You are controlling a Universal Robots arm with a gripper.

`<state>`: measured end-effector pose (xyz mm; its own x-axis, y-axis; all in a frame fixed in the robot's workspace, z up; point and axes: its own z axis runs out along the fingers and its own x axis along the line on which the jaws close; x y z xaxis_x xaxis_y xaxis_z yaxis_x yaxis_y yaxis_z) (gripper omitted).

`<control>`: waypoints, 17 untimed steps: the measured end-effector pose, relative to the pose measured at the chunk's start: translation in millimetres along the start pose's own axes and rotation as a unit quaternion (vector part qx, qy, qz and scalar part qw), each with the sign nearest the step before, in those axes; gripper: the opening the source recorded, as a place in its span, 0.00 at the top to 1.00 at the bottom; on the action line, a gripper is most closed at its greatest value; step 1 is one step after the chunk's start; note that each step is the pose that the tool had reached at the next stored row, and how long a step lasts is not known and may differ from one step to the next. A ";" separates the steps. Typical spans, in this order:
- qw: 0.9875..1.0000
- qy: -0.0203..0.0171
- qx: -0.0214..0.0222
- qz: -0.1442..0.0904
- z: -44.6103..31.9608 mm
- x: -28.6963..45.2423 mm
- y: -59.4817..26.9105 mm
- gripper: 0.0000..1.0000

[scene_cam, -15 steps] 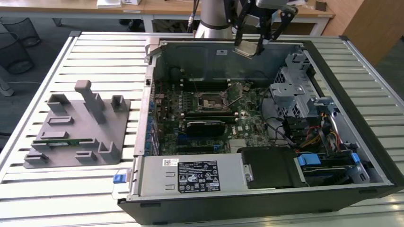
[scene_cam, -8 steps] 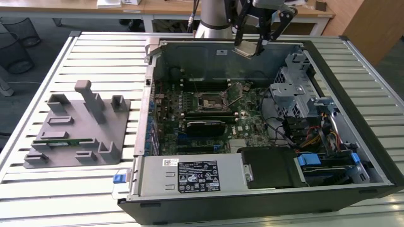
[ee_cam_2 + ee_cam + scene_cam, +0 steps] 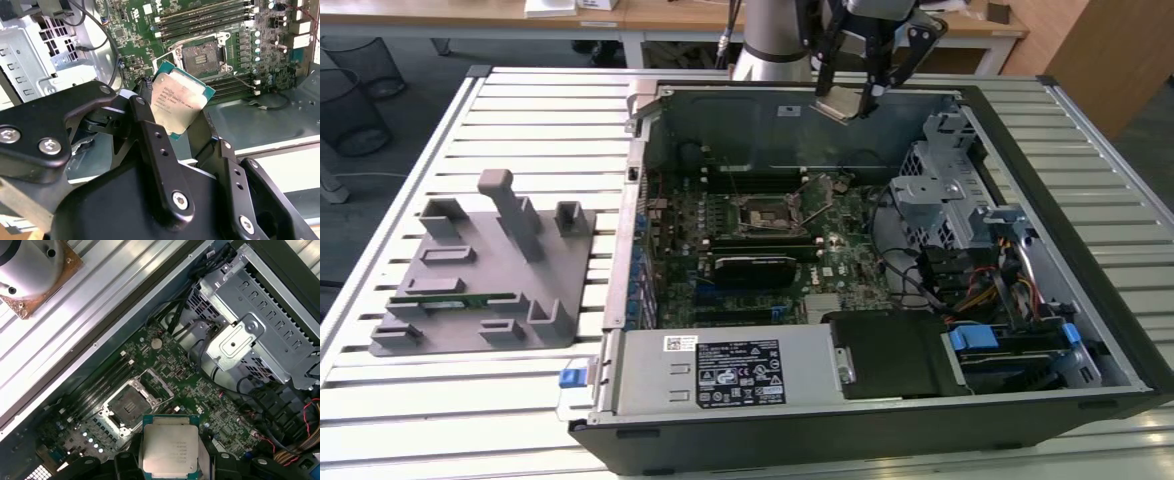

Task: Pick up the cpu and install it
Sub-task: 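Place the cpu into insertion slot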

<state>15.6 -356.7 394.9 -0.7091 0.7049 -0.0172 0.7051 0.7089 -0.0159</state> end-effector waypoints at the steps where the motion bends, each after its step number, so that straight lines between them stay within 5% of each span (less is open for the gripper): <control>1: 1.000 0.000 0.000 0.004 0.0 0.0 0.0 0.47; 17: 0.998 0.001 0.001 0.057 0.8 0.0 0.0 0.47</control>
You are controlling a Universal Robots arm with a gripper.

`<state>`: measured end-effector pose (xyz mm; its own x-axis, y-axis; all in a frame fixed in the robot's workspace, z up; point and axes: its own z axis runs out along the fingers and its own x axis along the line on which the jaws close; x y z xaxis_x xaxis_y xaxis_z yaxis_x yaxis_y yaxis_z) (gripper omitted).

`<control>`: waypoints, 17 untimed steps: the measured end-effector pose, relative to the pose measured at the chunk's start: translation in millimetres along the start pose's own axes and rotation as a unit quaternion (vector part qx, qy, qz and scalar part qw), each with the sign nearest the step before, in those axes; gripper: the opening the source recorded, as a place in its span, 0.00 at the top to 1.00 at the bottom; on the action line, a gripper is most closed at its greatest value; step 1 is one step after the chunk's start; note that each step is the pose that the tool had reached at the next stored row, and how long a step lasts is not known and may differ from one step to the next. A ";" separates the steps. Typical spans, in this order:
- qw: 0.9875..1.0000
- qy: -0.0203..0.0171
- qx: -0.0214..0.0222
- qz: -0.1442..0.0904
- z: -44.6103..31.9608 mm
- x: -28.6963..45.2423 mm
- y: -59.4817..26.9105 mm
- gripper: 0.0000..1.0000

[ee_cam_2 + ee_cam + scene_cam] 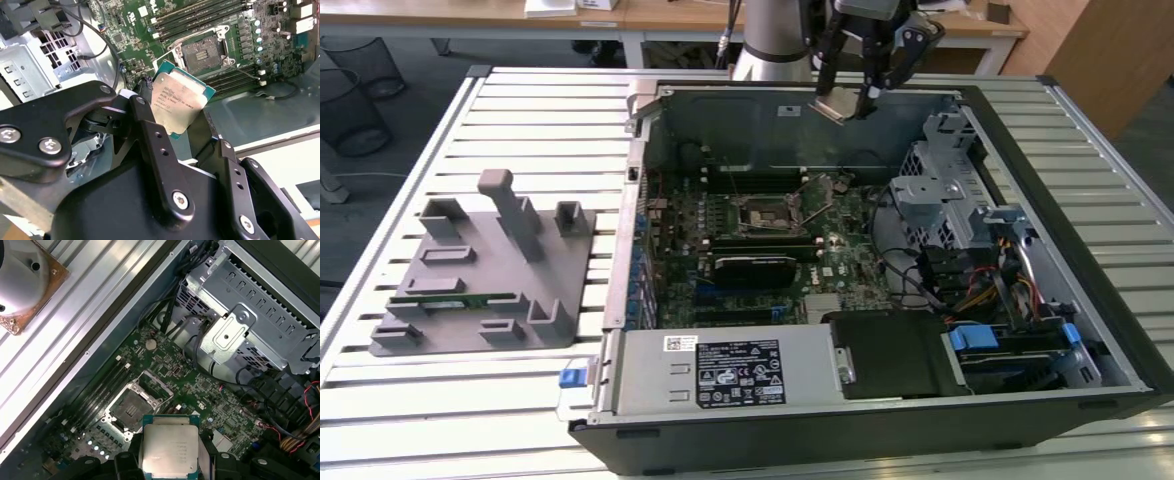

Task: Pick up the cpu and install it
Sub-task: 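Place the cpu into insertion slot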

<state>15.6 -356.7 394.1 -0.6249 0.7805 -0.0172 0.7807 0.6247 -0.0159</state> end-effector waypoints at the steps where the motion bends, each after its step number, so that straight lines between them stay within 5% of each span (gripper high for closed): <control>1: 1.000 0.000 0.000 0.003 0.0 0.0 0.0 0.47; 17: 0.999 0.001 0.001 0.054 0.9 0.0 0.0 0.47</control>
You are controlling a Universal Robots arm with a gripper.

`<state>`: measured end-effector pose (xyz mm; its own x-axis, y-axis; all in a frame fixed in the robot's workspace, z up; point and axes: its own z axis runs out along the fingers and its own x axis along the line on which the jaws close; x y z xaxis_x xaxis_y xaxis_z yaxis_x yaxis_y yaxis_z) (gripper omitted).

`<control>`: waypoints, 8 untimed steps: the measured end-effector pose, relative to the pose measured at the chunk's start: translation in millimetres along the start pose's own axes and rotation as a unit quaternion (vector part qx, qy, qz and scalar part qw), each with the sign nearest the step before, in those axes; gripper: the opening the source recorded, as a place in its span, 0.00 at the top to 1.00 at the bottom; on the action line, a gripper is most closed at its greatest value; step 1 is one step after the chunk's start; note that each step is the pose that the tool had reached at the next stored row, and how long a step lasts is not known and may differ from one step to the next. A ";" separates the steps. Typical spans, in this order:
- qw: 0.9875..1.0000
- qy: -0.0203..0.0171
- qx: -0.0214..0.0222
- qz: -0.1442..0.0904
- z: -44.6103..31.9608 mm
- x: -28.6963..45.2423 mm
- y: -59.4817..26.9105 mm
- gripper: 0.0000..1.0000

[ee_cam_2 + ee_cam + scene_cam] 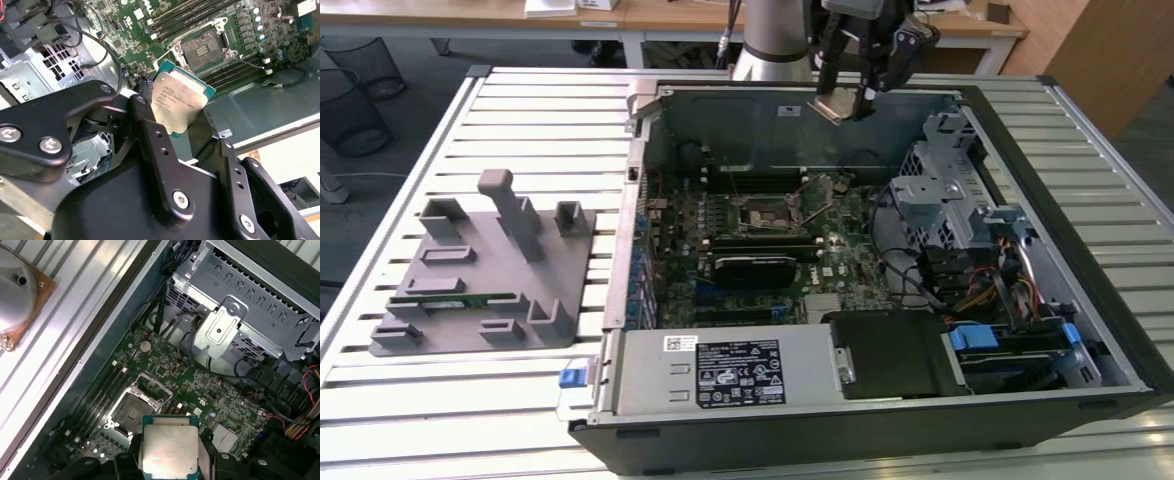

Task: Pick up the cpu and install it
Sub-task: 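Place the cpu into insertion slot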

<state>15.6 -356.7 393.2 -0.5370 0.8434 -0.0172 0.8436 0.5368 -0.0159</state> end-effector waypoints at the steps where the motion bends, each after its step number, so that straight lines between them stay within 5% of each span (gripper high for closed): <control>1: 1.000 0.000 0.000 0.004 0.0 0.0 0.0 0.47; 8: 0.999 0.001 0.001 0.049 0.8 0.0 0.0 0.47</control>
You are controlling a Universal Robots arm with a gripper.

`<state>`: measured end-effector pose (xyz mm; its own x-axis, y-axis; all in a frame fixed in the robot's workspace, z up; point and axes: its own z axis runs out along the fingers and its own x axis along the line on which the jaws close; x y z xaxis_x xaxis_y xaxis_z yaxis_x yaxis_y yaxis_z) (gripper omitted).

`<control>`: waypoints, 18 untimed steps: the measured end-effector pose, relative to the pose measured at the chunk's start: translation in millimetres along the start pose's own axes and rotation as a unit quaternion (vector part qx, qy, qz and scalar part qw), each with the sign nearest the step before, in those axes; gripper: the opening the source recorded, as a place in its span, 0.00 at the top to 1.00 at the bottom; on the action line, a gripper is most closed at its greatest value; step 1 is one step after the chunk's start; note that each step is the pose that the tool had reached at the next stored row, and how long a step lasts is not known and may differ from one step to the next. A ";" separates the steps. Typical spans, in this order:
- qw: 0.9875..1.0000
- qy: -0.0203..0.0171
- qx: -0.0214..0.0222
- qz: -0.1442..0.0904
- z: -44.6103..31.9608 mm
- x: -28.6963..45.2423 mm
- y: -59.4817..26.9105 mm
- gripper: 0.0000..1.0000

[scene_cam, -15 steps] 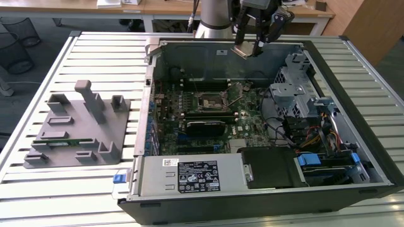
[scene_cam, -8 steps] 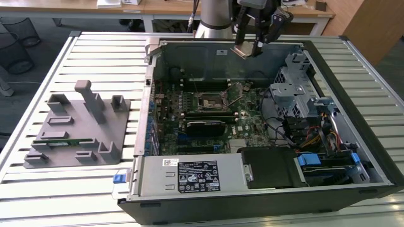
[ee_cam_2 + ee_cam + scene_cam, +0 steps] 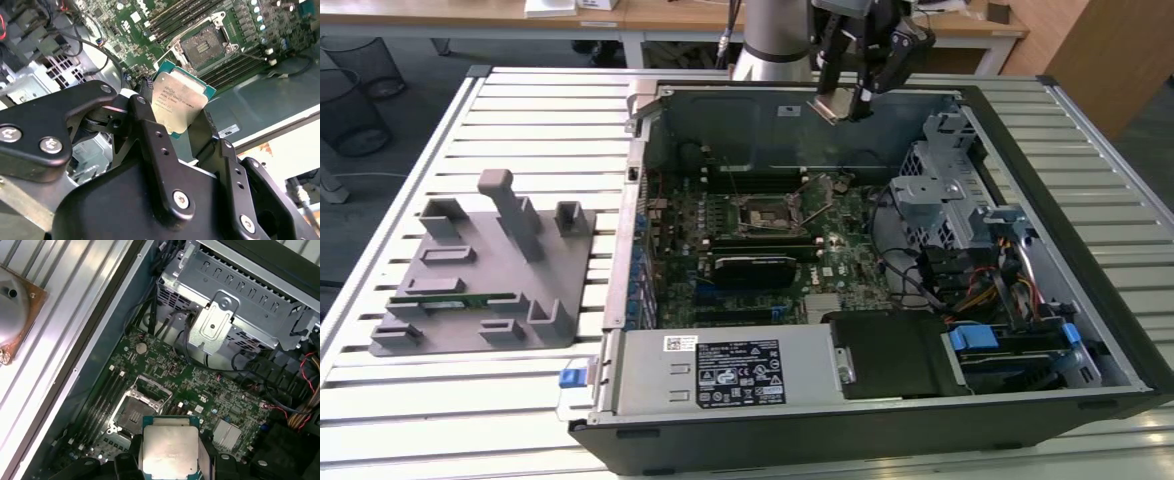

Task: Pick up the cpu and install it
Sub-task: 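Place the cpu into insertion slot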

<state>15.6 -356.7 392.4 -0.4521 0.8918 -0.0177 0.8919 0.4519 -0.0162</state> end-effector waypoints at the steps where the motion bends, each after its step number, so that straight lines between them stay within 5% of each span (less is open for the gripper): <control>1: 1.000 0.000 0.000 0.009 0.2 0.0 0.0 0.47; 12: 0.999 0.001 0.001 0.053 1.2 6.2 -12.2 0.47; 18: 0.994 0.002 0.002 0.105 2.3 6.3 -12.2 0.47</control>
<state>1.9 -356.6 390.3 -0.2552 0.9667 -0.0178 0.9668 0.2549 -0.0161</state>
